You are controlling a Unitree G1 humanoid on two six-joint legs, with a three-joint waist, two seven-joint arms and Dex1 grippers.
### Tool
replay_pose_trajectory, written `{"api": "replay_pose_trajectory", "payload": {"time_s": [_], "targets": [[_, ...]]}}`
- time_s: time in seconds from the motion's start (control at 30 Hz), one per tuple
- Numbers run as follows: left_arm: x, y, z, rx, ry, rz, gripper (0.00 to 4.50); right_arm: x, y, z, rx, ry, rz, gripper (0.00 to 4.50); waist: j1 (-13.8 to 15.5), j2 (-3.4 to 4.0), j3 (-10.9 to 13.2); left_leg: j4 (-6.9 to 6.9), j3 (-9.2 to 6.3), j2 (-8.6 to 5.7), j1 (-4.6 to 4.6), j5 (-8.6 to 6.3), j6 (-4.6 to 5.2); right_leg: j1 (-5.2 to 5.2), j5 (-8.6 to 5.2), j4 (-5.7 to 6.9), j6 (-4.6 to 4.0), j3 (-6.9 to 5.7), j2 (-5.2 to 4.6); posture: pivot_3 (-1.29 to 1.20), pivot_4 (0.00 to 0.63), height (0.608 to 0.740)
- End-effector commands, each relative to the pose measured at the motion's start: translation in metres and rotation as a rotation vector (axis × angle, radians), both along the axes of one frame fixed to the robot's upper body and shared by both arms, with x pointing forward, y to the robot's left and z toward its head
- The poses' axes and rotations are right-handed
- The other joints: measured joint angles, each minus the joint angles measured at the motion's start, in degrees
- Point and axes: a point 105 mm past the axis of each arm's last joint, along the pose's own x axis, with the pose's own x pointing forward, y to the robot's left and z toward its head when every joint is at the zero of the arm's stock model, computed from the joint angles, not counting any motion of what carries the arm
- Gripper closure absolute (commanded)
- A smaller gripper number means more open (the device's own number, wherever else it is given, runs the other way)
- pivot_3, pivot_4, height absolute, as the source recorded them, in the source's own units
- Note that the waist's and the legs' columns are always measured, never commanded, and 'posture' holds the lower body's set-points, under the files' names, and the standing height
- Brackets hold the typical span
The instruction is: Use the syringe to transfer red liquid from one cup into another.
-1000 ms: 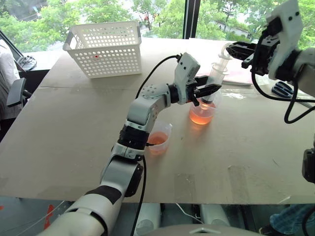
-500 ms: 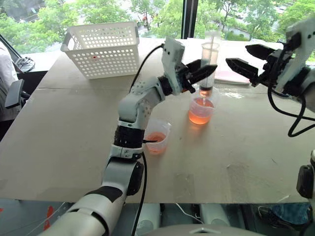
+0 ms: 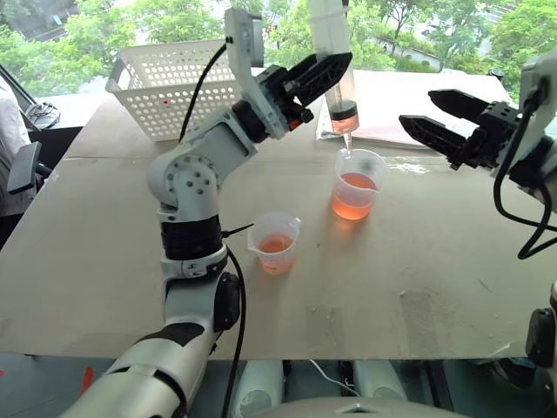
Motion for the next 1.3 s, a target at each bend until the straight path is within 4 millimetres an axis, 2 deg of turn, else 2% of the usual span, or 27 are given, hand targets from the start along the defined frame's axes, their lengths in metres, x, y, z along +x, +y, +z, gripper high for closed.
{"api": "replay_pose_trajectory", "payload": {"time_s": [0.03, 0.17, 0.3, 0.47, 0.73, 0.9, 1.13, 1.3], "targets": [[-0.022, 0.023, 0.018, -0.033, -0.015, -0.003, 3.07, -0.004, -0.003, 0.009, -0.006, -0.054, 0.009, 0.36, -0.02, 0.00, 0.00, 0.00, 0.00, 0.01, 0.01, 0.00, 0.00, 0.00, 0.00, 0.01, 0.00, 0.01, 0.01, 0.00, 0.150, 0.740], [-0.044, 0.045, 0.011, 0.044, 0.008, 0.007, 3.07, -0.004, 0.001, 0.005, -0.006, -0.058, 0.040, 0.36, 0.01, 0.00, 0.00, 0.01, 0.00, 0.01, 0.02, 0.00, 0.00, 0.00, 0.00, 0.02, 0.00, 0.01, 0.01, 0.00, 0.150, 0.740], [-0.063, 0.059, -0.019, 0.219, 0.019, 0.074, 3.07, -0.009, 0.015, 0.007, -0.022, -0.079, 0.115, 0.36, -0.10, 0.02, 0.01, -0.01, 0.04, 0.01, 0.06, 0.01, -0.03, 0.00, 0.00, 0.02, 0.00, 0.07, 0.00, 0.00, 0.150, 0.740], [-0.083, 0.063, -0.052, 0.266, -0.010, 0.113, 3.07, -0.016, 0.031, 0.018, -0.059, -0.108, 0.202, 0.36, 0.20, 0.01, 0.02, -0.01, 0.09, 0.02, 0.11, 0.01, -0.04, 0.02, 0.00, 0.04, -0.02, 0.11, -0.02, 0.00, 0.150, 0.740], [-0.086, 0.065, -0.078, 0.317, -0.108, 0.178, 3.07, -0.028, 0.058, 0.034, -0.090, -0.152, 0.328, 0.36, 0.50, 0.01, 0.02, -0.02, 0.11, -0.01, 0.22, 0.00, -0.03, 0.13, -0.01, 0.01, -0.08, 0.11, -0.02, 0.00, 0.150, 0.740], [-0.085, 0.061, -0.093, 0.327, -0.167, 0.193, 3.07, -0.040, 0.077, 0.031, -0.104, -0.071, 0.458, 0.36, 0.26, 0.01, 0.02, -0.04, 0.13, 0.01, 0.21, -0.01, -0.02, 0.12, -0.01, -0.01, -0.07, 0.12, -0.01, 0.00, 0.150, 0.740], [-0.084, 0.059, -0.106, 0.362, -0.219, 0.207, 3.07, -0.035, 0.099, 0.031, -0.090, -0.018, 0.492, 0.36, 0.13, 0.01, 0.02, -0.04, 0.12, 0.03, 0.20, -0.01, -0.01, 0.11, -0.01, -0.02, -0.07, 0.11, -0.02, 0.00, 0.150, 0.740], [-0.086, 0.057, -0.113, 0.367, -0.223, 0.200, 3.07, -0.038, 0.093, 0.030, -0.090, 0.004, 0.487, 0.36, 0.33, 0.02, 0.02, -0.04, 0.06, 0.04, 0.10, -0.01, -0.01, 0.08, 0.00, -0.09, -0.07, 0.03, -0.03, 0.00, 0.150, 0.740]]}}
